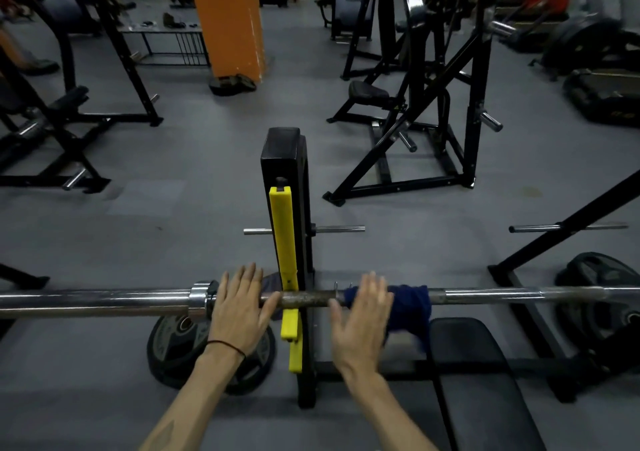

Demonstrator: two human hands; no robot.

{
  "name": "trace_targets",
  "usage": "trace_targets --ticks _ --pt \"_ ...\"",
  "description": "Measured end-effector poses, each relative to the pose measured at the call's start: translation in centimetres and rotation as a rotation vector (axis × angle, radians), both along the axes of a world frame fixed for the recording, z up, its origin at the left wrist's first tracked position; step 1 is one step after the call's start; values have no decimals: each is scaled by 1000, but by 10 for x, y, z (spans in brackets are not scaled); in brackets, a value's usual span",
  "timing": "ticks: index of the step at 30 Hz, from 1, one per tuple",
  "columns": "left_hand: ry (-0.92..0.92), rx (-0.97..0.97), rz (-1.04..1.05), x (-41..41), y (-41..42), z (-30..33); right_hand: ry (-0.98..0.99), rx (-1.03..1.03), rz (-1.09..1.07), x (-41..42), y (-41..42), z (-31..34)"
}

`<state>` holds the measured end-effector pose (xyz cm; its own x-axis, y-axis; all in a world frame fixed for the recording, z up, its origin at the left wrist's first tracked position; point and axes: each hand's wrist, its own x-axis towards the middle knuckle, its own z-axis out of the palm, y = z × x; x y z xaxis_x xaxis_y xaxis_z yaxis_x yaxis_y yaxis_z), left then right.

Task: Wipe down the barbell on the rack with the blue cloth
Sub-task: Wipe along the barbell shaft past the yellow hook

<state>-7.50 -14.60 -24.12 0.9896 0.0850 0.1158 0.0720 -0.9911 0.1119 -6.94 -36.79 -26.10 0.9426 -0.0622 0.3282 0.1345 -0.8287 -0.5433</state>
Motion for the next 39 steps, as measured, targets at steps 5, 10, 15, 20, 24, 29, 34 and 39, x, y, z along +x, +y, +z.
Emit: trace_targets --ticks 5,10,15,20,24,29,34,39 --pt "-31 -6 6 -1 -1 1 -91 -327 535 4 -9 0" --pt "-28 -2 6 -1 -3 -1 -49 -107 44 4 -50 -3" --pt "-74 -14 33 2 -6 -4 -5 -201 408 -10 18 0" --pt "-262 -20 -41 -3 -6 -11 -162 -306 272 16 -84 -8" --pt "-283 11 -74 0 -6 -14 7 -15 -45 6 -31 -2" --pt "-318 107 -141 16 1 -14 -75 -227 444 -5 14 2" --pt "-19 167 -202 29 -2 16 -156 -270 196 16 -99 -8" --pt "486 202 -262 61 -3 49 -1 -12 -47 12 -48 4"
